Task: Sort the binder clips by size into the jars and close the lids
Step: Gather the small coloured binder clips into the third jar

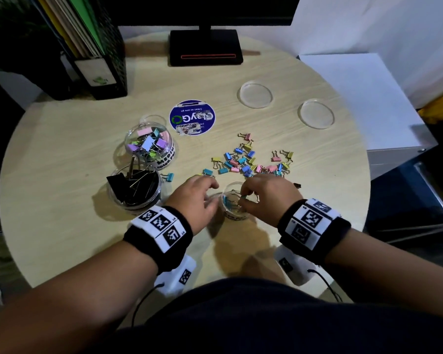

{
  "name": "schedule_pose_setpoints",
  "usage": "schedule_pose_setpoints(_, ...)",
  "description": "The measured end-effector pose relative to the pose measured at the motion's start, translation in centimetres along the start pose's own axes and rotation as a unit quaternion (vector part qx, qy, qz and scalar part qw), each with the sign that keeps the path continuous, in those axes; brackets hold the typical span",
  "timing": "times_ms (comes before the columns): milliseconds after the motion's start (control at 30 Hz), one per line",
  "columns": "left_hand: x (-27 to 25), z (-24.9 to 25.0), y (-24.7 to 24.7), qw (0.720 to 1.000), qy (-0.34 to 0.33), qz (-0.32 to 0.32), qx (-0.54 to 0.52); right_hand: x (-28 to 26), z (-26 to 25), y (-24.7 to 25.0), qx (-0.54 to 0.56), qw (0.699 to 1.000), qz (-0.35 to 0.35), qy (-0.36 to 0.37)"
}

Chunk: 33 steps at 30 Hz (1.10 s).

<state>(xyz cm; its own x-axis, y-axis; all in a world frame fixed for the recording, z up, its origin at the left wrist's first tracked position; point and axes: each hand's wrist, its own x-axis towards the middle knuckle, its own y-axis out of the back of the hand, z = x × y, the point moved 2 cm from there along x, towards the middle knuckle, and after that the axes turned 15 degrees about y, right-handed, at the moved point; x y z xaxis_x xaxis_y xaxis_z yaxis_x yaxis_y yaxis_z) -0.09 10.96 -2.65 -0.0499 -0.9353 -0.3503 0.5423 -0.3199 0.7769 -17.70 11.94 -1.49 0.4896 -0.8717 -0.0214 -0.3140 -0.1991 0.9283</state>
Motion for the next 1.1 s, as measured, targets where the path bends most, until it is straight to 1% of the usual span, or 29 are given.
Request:
schedule_pose_setpoints(67, 0.0, -1.2, -0.3, 1.0, 0.013, 0.003, 0.023, 0.1, -0.2, -0.5, -0.02, 1.0, -0.02, 0.007)
schedule_pose_setpoints(100, 0.1, -1.6, -0.4, 0.999, 0.016, 0.003, 0.043, 0.0, -0.1, -0.5, -0.013, 1.0, -0.014, 0.004)
schedule_pose_setpoints(200, 0.6, -2.4, -0.6, 0.994, 0.028, 0.002, 0.108, -0.7, 1.5, 0.4, 0.031, 0.997, 0.051, -0.041)
schedule_pose_setpoints(233, 0.8, -2.6, -0.7, 0.991, 0.038, -0.002, 0.129, -1.1, 2.5, 0.8, 0.038, 0.995, 0.066, -0.065)
schedule_pose_setpoints(267, 1.0, -2.7, -0.8, 0.988, 0.049, -0.007, 0.147, -1.5, 3.8, 1.1, 0.037, 0.993, 0.066, -0.091)
schedule_pose_setpoints(300, 1.2, -2.7, -0.8, 0.985, 0.06, -0.014, 0.161, -1.9, 5.1, 1.3, 0.029, 0.991, 0.048, -0.117)
schedule_pose_setpoints(400, 1.5, -2.5, -1.1, 0.98, 0.093, -0.034, 0.174, -3.0, 8.9, 1.2, -0.005, 0.98, -0.057, -0.192)
schedule_pose_setpoints(467, 1.5, -2.1, -1.4, 0.977, 0.109, -0.039, 0.176, -3.4, 10.6, 1.1, -0.026, 0.972, -0.107, -0.209)
schedule_pose_setpoints(567, 1.7, -1.5, -1.8, 0.976, 0.117, -0.028, 0.179, -3.0, 11.7, 1.1, -0.048, 0.97, -0.155, -0.181)
schedule_pose_setpoints(767, 2.7, 0.3, -1.9, 0.976, 0.138, 0.006, 0.171, -1.6, 11.4, 1.0, -0.076, 0.97, -0.216, -0.083)
schedule_pose_setpoints(900, 3.0, 0.7, -2.1, 0.973, 0.169, 0.018, 0.156, -1.3, 11.4, 1.0, -0.078, 0.972, -0.216, -0.046)
schedule_pose_setpoints(1000, 2.8, 0.6, -2.2, 0.971, 0.188, 0.018, 0.144, -1.2, 11.3, 1.1, -0.044, 0.974, -0.216, -0.044)
schedule_pose_setpoints(1100, 2.7, 0.6, -2.2, 0.972, 0.192, 0.028, 0.13, -0.9, 11.5, 1.1, -0.021, 0.974, -0.221, -0.04)
